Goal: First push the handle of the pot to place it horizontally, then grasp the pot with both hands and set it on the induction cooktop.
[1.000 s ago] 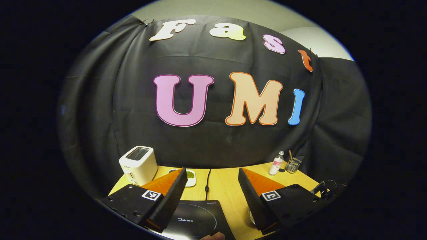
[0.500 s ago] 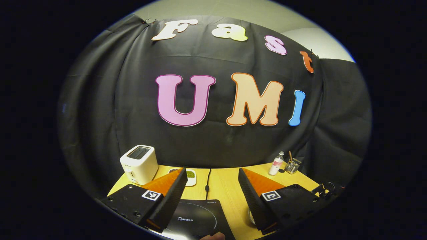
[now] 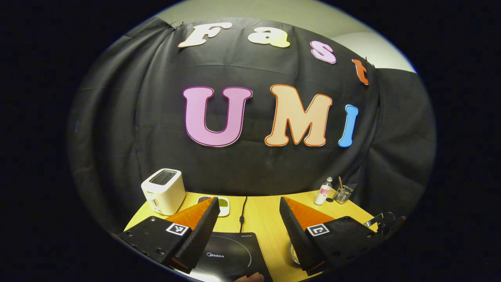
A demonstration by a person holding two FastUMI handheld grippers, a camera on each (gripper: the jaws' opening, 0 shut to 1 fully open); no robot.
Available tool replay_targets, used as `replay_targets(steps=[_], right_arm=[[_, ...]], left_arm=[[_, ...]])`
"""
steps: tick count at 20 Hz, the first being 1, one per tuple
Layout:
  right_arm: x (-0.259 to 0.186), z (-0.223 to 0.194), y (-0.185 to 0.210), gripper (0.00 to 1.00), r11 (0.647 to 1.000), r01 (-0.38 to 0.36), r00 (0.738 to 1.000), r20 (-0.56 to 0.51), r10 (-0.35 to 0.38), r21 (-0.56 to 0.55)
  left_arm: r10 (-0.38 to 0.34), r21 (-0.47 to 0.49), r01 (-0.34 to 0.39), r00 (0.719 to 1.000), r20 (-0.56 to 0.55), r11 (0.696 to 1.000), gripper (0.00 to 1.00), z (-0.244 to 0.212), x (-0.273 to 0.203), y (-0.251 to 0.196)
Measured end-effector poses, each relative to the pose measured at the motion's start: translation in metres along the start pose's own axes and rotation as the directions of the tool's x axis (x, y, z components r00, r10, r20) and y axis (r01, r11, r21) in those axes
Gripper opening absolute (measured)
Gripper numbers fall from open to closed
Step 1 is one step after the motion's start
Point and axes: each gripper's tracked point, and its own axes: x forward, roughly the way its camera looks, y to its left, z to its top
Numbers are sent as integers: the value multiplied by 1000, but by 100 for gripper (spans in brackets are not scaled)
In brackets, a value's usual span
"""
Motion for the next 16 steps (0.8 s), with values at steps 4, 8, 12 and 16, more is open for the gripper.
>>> replay_targets(steps=[4,8,12,16], right_arm=[[-1,11,-26,3,1000,-2,1000,13,2,15],[0,21,-54,3,1000,-1,1000,17,1,-19],[3,35,-79,3,998,-12,999,29,14,-63],[7,50,-97,3,995,-33,999,31,37,-99]], left_arm=[[-3,-3,3,1000,-29,1000,94,-6,-1,-21],[23,26,-23,1000,-19,999,94,1,-2,-38],[58,26,-57,998,-37,998,94,1,-7,-56],[104,55,-102,994,-37,993,94,3,-12,-68]])
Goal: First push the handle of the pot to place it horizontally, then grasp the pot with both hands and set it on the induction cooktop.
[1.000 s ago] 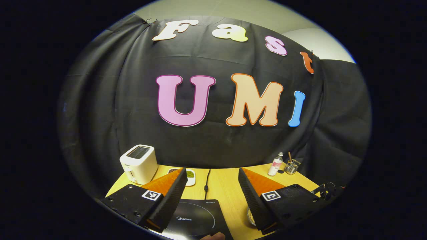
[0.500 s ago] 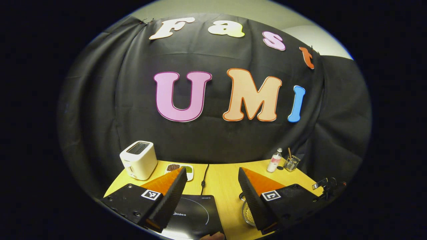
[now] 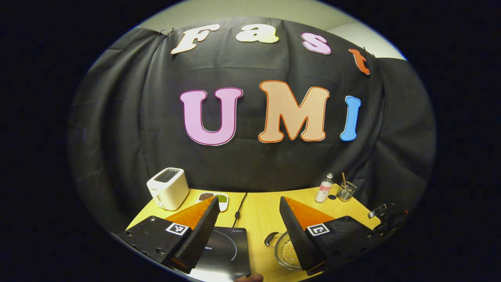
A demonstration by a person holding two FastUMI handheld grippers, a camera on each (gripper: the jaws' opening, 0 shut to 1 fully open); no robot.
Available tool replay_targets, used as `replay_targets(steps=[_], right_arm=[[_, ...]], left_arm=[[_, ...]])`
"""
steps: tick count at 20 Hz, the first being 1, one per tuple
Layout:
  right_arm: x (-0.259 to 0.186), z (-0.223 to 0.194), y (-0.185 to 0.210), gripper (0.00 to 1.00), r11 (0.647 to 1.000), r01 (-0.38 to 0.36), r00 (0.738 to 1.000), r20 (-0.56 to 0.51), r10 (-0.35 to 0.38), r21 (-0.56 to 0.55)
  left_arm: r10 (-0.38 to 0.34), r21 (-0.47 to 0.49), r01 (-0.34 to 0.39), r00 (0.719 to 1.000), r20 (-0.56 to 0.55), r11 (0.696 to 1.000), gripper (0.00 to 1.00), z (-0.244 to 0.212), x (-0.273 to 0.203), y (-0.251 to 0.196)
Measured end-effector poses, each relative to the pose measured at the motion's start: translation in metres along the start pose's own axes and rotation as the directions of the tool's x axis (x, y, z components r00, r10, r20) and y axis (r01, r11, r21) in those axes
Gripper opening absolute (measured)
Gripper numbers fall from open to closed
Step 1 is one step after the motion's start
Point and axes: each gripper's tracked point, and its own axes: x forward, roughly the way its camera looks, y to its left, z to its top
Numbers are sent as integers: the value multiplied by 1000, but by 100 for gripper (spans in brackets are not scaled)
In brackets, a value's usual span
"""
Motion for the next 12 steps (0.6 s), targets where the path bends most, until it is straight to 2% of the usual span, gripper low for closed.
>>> replay_targets(steps=[7,10,12], right_arm=[[11,26,-27,0,997,-48,999,15,49,-63],[16,40,-36,3,997,-75,997,21,75,-27],[19,48,-40,0,996,-89,995,34,89,2]], left_arm=[[89,16,-89,996,-20,996,94,0,-15,-20],[102,14,-102,994,-33,995,94,-1,-21,-31],[106,19,-105,993,-45,994,94,-2,-25,-39]])
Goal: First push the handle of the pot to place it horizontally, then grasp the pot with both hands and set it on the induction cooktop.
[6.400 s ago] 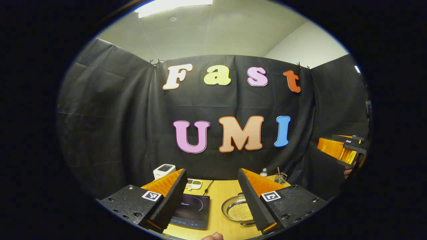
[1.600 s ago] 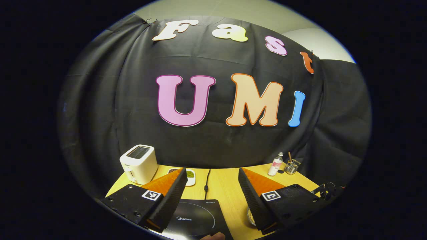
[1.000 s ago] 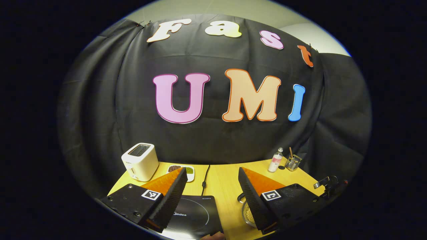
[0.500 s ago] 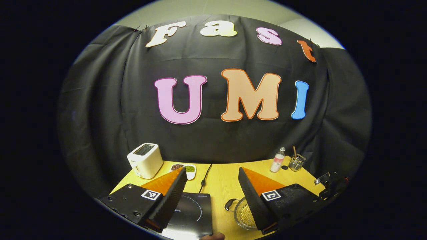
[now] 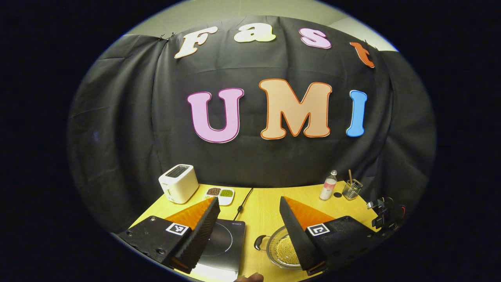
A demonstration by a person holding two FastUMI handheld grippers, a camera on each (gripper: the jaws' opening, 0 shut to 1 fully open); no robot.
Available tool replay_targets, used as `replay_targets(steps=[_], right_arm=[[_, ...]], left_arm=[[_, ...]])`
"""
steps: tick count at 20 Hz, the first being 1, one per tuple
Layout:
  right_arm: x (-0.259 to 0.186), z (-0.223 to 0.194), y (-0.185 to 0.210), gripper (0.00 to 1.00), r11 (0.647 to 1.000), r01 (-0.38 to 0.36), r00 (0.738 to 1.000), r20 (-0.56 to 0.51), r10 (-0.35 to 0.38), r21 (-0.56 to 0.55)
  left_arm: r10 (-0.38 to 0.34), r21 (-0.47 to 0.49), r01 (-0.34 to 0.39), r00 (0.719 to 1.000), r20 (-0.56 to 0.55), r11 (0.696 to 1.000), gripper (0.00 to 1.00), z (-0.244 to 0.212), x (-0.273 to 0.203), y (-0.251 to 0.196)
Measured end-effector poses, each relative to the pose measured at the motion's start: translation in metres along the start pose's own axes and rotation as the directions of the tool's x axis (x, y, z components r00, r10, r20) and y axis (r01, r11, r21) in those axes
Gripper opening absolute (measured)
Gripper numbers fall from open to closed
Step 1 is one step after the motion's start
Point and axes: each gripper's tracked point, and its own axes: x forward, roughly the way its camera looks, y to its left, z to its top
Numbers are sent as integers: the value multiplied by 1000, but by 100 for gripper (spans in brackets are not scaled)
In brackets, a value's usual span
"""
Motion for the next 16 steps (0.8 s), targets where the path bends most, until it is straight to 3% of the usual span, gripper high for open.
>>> replay_targets(steps=[8,16], right_arm=[[5,12,-6,0,999,-34,999,39,33,35],[-8,17,-11,0,997,30,997,69,-35,77]], left_arm=[[-4,-13,3,998,-65,1000,94,-12,-12,-10],[-102,-69,91,978,-181,993,94,-50,4,-14]])
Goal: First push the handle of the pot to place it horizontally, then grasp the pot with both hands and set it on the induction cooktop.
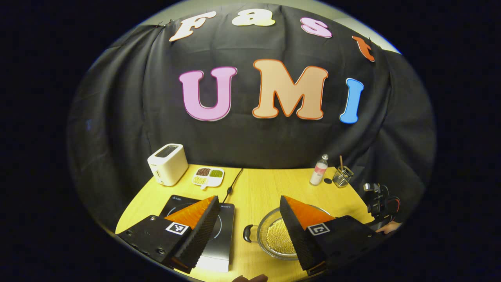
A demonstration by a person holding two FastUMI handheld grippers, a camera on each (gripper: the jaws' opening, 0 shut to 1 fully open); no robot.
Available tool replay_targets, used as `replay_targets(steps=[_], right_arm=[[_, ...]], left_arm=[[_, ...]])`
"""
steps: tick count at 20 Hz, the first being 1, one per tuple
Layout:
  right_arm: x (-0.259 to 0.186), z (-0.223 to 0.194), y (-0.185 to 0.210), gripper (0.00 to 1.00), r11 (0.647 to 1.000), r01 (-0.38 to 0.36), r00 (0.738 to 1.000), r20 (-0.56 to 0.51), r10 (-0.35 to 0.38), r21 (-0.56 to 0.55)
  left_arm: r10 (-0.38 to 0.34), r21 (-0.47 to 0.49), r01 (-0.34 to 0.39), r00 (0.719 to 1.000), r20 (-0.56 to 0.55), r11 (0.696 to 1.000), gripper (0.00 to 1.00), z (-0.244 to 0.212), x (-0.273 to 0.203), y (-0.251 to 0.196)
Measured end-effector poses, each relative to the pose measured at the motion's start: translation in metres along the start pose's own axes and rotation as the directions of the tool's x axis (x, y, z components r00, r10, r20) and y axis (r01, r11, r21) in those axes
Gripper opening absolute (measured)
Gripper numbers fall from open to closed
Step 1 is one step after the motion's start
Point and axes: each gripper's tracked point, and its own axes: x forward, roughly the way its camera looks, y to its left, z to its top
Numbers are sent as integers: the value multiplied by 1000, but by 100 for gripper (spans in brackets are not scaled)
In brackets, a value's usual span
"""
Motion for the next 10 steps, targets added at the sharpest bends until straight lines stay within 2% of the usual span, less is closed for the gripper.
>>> replay_targets(steps=[1,4,6,7,8,9,10], right_arm=[[-3,-1,-2,3,1000,13,1000,7,-13,9],[-16,12,-5,0,998,34,997,72,-38,61],[-24,28,-7,5,994,35,991,126,-48,106],[-25,33,-4,18,992,24,988,148,-43,126],[-25,36,-5,18,991,36,987,153,-56,131],[-23,36,-10,22,990,61,986,149,-80,129],[-22,37,-10,35,990,69,986,145,-87,124]], left_arm=[[-19,-9,19,1000,-12,1000,94,-3,3,-1],[-58,-24,56,997,-58,998,94,-15,16,-2],[-81,-26,79,992,-93,997,93,-26,25,-4],[-97,-30,94,989,-115,995,93,-34,28,-6],[-113,-38,108,984,-138,993,93,-42,32,-8],[-127,-46,121,979,-161,992,91,-50,34,-9],[-136,-54,128,975,-177,990,90,-57,37,-10]])
